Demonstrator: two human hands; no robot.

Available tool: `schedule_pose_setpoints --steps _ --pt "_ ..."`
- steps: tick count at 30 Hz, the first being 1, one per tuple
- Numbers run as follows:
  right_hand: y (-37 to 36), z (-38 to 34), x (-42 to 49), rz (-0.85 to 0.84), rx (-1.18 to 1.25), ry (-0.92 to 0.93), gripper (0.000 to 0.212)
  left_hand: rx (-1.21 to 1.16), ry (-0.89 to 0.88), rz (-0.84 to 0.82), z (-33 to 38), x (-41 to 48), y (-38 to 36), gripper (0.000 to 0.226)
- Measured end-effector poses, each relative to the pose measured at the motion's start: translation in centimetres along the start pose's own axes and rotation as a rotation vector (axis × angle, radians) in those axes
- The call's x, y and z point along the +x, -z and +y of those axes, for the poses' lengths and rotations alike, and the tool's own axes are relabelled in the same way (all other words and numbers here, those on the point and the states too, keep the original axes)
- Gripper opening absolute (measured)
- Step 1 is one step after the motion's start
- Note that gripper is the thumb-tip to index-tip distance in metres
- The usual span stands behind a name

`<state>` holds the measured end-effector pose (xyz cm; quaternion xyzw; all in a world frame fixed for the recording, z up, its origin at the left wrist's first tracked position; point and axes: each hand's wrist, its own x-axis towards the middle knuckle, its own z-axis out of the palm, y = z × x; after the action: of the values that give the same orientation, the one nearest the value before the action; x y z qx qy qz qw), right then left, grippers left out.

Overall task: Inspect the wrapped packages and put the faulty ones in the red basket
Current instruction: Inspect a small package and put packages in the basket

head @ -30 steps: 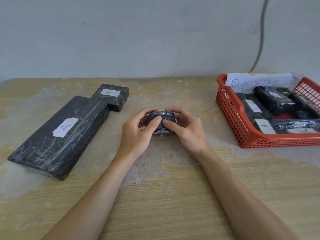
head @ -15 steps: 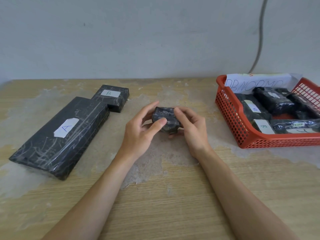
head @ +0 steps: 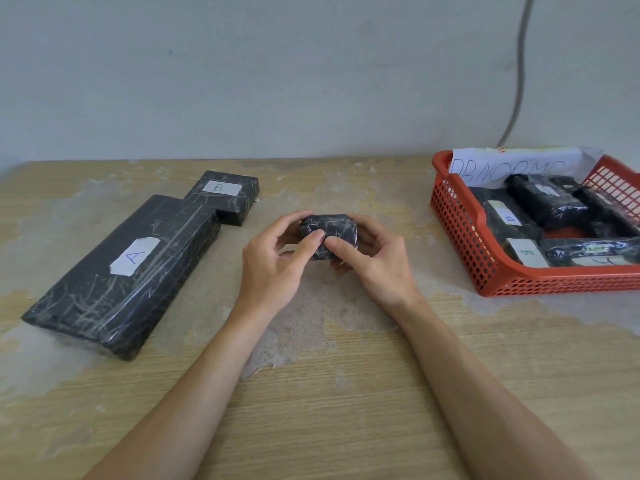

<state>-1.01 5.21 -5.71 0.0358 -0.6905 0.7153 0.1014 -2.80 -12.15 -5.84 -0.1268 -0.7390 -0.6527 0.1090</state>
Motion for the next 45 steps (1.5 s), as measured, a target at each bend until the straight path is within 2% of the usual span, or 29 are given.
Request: schedule_pose_setpoints --steps 5,13,18,22,25,27,32,36,38,40,45 --pt "0.00 0.36 0.16 -0.002 -0.042 0.011 0.026 -0.055 0.049 -0.067 -0.24 0.12 0.36 0.043" --pt "0.11 0.51 0.29 0.087 -0.108 -0.003 0.027 -0.016 0.067 -0.060 -0.20 -0.19 -0.11 0.045" --pt "0.12 0.23 0.17 -0.028 -0.082 -0.044 0.023 0.004 0.091 0.018 -0.47 0.08 0.11 0.040" --pt "0.04 0.44 0.29 -0.013 -0.073 -0.033 0.030 -0.057 0.115 -0.051 -0.14 0.05 0.44 0.044" --pt "0.08 0.36 0.21 0.002 -0.067 -0.041 0.032 -0.025 0.108 -0.058 0.00 0.00 0.30 0.042" --pt "0.11 0.29 0.23 0.028 -0.063 -0.045 0.027 -0.012 0.100 -0.071 -0.08 -0.05 0.22 0.045" --pt "0.03 0.00 0.11 0.062 -0.090 -0.007 0.023 0.063 -0.014 -0.146 0.30 -0.52 0.12 0.065" --pt "-0.12 0.12 -0.19 0.120 -0.302 0.045 0.041 0.040 -0.038 -0.081 0.31 -0.34 -0.04 0.056" --pt "-0.07 0.15 -0.24 0.105 -0.304 0.062 0.035 0.036 -0.040 -0.060 0.38 -0.36 -0.03 0.049" --pt "0.04 0.27 0.01 0.087 -0.228 0.070 0.044 0.043 -0.036 -0.049 0.27 -0.35 -0.04 0.041" --pt "0.18 0.77 0.23 0.122 -0.166 0.108 0.018 0.030 0.033 -0.052 0.12 -0.43 -0.38 0.029"
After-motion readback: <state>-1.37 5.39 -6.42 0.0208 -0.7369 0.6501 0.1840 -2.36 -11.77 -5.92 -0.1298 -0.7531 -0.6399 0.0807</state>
